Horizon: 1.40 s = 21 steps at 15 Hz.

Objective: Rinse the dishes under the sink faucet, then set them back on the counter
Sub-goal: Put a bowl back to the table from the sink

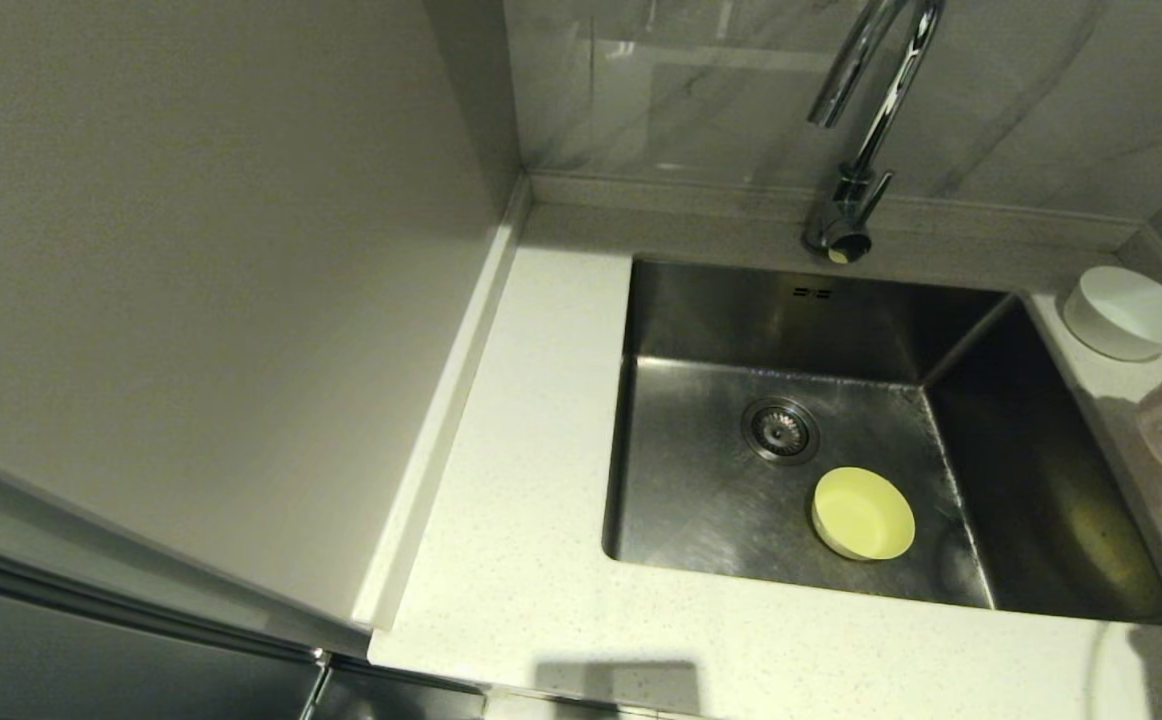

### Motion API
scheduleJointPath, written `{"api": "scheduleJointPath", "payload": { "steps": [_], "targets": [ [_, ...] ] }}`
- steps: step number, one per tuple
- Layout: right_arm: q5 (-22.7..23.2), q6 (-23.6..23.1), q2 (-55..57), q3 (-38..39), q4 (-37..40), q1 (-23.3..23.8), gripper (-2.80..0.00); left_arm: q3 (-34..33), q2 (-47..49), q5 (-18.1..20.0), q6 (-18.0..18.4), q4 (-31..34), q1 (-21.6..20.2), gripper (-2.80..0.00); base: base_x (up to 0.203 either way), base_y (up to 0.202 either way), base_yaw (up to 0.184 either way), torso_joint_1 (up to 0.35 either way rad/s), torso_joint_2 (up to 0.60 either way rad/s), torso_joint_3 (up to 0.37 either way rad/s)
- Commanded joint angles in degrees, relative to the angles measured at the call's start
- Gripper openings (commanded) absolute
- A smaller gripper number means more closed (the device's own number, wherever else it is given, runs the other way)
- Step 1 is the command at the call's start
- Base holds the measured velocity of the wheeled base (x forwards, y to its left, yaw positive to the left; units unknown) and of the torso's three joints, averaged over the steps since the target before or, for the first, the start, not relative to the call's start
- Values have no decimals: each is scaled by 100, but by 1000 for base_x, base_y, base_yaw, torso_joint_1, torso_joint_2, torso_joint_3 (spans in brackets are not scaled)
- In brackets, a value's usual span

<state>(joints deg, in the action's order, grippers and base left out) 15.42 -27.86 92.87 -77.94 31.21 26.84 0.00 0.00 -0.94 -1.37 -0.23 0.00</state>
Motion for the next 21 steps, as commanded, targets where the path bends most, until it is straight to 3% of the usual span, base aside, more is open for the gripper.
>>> {"api": "scheduleJointPath", "payload": {
  "steps": [1,17,18,21],
  "targets": [
    [-103,-59,369,43,-370,7,-280,0,-9,-3,-4,-3,0,-280,0,0,0,0,0,0],
    [-688,-79,1086,-10,-1626,102,-280,0,-9,-3,-4,-3,0,-280,0,0,0,0,0,0],
    [-734,-67,1093,-18,-1657,102,0,0,-9,-3,-4,-3,0,-280,0,0,0,0,0,0],
    [-734,18,1055,1,-1841,102,0,0,-9,-3,-4,-3,0,-280,0,0,0,0,0,0]
  ]
}}
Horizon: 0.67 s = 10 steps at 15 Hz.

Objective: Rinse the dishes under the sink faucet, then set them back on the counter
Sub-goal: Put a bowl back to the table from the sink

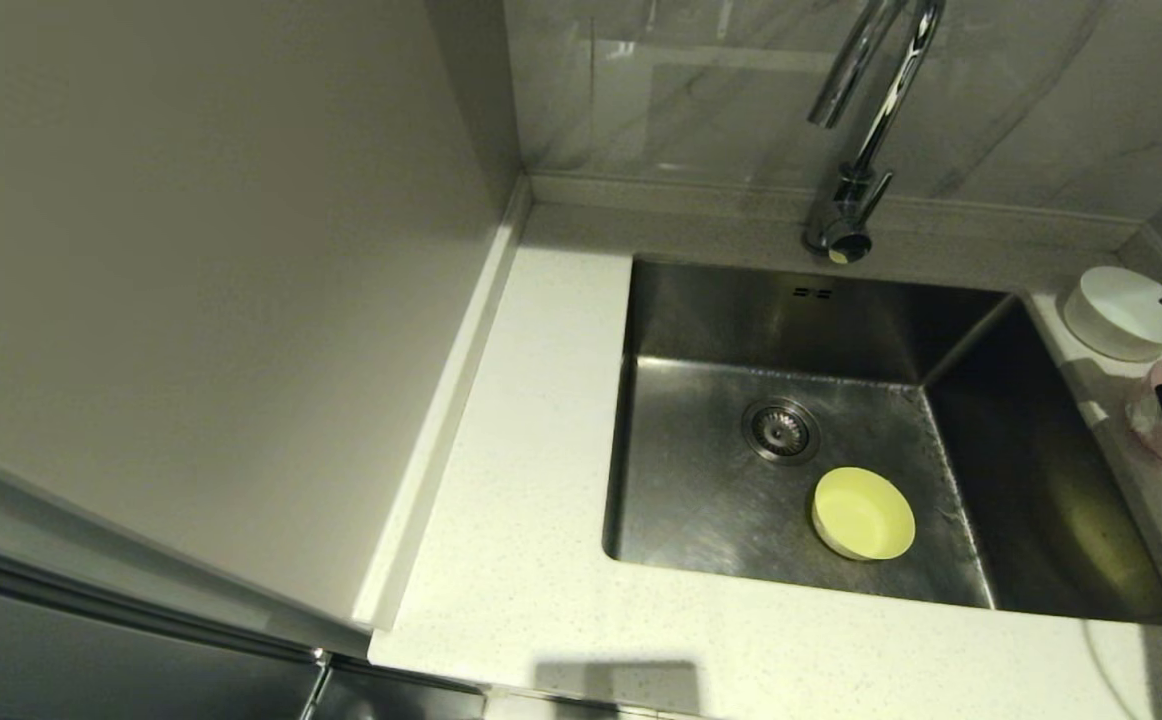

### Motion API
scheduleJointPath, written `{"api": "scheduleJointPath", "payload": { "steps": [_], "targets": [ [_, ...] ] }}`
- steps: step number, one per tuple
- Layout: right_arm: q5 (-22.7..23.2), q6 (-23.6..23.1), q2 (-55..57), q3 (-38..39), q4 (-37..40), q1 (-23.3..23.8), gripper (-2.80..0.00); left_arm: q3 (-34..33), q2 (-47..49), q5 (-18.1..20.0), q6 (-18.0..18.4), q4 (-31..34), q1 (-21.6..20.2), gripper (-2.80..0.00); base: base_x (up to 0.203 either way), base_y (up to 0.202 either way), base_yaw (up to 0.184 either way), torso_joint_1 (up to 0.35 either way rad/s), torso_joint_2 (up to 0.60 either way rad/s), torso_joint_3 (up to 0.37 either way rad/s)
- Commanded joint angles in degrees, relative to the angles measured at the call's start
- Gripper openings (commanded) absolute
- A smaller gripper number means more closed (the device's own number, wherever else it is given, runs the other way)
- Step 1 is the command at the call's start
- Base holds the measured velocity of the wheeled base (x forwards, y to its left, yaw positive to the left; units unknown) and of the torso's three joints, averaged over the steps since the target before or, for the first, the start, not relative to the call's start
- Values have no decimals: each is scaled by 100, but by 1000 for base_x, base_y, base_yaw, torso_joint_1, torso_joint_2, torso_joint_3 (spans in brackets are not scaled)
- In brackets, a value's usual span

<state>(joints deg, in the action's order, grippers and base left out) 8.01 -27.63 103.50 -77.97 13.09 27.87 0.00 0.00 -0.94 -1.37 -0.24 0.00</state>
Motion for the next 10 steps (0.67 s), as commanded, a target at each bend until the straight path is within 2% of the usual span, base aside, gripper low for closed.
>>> {"api": "scheduleJointPath", "payload": {
  "steps": [1,5,8,10],
  "targets": [
    [15,54,-56,16,-223,-1,0,0,-9,-3,-3,-2,0,-280,0,0,0,0,0,0],
    [224,242,-587,7,-476,-1,0,0,-9,-3,-3,-2,0,-280,0,0,0,0,0,0],
    [1203,380,-1373,104,-293,-93,0,0,-9,-3,-3,-2,0,-280,0,0,0,0,0,0],
    [1990,425,-1901,405,168,-598,0,0,-9,-3,-3,-2,0,-280,0,0,0,0,0,0]
  ]
}}
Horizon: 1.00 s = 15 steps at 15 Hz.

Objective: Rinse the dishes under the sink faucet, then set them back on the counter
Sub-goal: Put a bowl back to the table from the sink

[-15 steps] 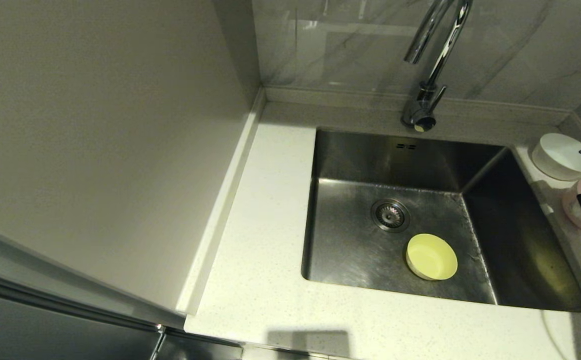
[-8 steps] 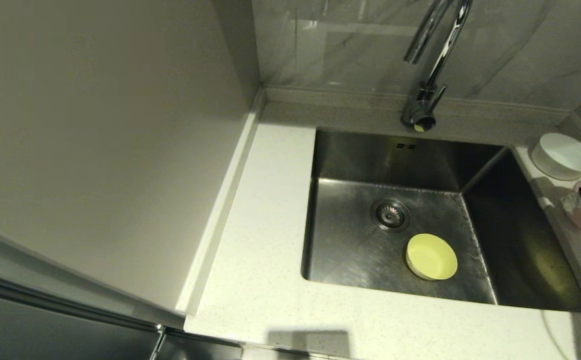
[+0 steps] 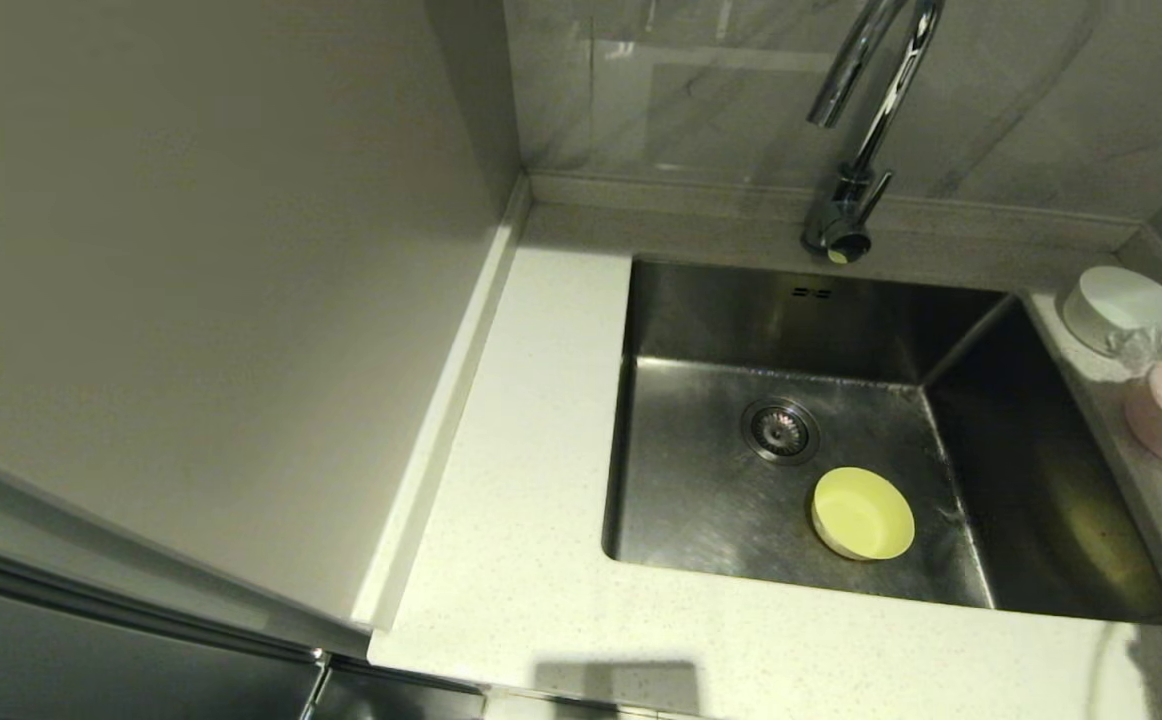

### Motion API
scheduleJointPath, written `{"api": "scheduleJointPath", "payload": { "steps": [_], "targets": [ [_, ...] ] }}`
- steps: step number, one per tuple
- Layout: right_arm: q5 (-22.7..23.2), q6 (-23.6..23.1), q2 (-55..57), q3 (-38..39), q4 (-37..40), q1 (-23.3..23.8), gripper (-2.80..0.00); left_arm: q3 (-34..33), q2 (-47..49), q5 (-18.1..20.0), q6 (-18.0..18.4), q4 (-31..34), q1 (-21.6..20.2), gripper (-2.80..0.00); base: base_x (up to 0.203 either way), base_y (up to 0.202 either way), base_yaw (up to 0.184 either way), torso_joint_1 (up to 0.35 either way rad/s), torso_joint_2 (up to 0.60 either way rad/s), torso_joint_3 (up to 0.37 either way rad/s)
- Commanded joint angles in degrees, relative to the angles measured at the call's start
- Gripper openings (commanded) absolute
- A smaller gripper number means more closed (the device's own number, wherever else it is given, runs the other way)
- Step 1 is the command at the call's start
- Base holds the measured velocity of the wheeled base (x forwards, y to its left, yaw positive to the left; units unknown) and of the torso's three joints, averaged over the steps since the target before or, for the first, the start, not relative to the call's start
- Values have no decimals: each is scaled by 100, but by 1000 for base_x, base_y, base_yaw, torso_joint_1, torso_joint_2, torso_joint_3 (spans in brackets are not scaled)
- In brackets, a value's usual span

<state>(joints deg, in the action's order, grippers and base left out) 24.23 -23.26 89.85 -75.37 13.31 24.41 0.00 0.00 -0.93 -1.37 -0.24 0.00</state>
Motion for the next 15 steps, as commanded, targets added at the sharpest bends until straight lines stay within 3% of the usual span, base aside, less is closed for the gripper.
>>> {"api": "scheduleJointPath", "payload": {
  "steps": [1,3,4,7,9,13,15],
  "targets": [
    [619,20,-635,295,286,-645,0,0,-9,-4,-4,-3,0,-280,0,0,0,0,0,0],
    [690,326,-576,397,384,-1404,0,0,-9,-4,-4,-3,0,-280,0,0,0,0,0,0],
    [430,592,-479,402,406,-1844,0,0,-9,-4,-4,-3,0,-280,0,0,0,0,0,0],
    [-1287,1448,181,358,412,-3033,0,0,-9,-4,-4,-3,0,-280,0,0,0,0,0,0],
    [-1982,1666,747,343,326,-3330,0,0,-9,-4,-4,-3,0,-280,0,0,0,0,0,0],
    [-2388,2046,1901,309,-459,-3464,0,0,-9,-4,-4,-3,0,-280,0,0,0,0,0,0],
    [-3112,2441,2489,211,-1038,-3588,0,0,-9,-4,-4,-3,0,-280,0,0,0,0,0,0]
  ]
}}
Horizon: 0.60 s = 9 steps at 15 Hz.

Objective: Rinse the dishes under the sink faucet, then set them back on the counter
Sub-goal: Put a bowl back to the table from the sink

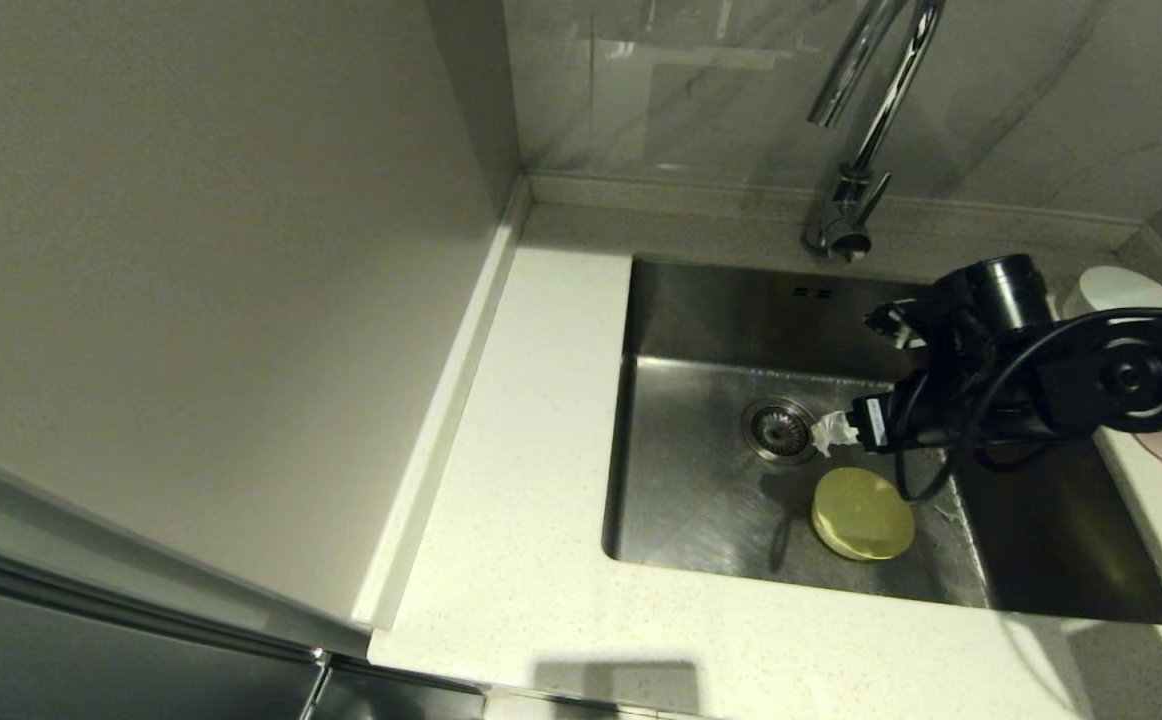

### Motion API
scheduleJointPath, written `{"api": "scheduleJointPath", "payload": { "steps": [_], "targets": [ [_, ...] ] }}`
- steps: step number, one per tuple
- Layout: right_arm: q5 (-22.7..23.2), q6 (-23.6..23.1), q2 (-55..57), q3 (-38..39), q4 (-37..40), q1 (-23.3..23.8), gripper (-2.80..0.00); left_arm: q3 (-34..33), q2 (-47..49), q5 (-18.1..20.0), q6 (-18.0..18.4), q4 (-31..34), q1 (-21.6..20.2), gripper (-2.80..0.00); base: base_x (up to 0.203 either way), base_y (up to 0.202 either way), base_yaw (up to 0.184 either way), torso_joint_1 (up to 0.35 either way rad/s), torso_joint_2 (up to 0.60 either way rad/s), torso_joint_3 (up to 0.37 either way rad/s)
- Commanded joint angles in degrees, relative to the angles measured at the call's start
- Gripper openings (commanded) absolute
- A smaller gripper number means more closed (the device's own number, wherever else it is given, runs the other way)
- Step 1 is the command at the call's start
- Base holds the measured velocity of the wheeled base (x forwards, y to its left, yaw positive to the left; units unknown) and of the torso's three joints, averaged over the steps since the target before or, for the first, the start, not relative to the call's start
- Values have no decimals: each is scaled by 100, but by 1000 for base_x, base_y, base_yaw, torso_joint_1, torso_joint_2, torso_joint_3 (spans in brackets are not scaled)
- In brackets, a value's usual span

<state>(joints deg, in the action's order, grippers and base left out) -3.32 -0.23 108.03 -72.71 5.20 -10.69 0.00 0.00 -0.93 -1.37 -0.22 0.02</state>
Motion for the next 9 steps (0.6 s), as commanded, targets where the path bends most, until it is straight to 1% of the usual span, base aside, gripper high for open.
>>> {"api": "scheduleJointPath", "payload": {
  "steps": [1,2,3,6,9],
  "targets": [
    [-833,449,928,-157,-387,-176,0,0,-9,-4,-4,-4,-2,-280,0,0,0,0,0,0],
    [-1211,771,1149,-238,-460,-282,0,0,-9,-4,-4,-4,-2,-280,0,0,0,0,0,0],
    [-1494,1027,1317,-282,-487,-345,0,0,-9,-4,-4,-4,-2,-280,0,0,0,0,0,0],
    [-2163,1389,1767,-442,-494,-391,0,0,-9,-4,-4,-4,-2,-280,0,0,0,0,0,0],
    [-2226,1447,1887,-413,-494,-399,0,0,-9,-4,-4,-4,-2,-280,0,0,0,0,0,0]
  ]
}}
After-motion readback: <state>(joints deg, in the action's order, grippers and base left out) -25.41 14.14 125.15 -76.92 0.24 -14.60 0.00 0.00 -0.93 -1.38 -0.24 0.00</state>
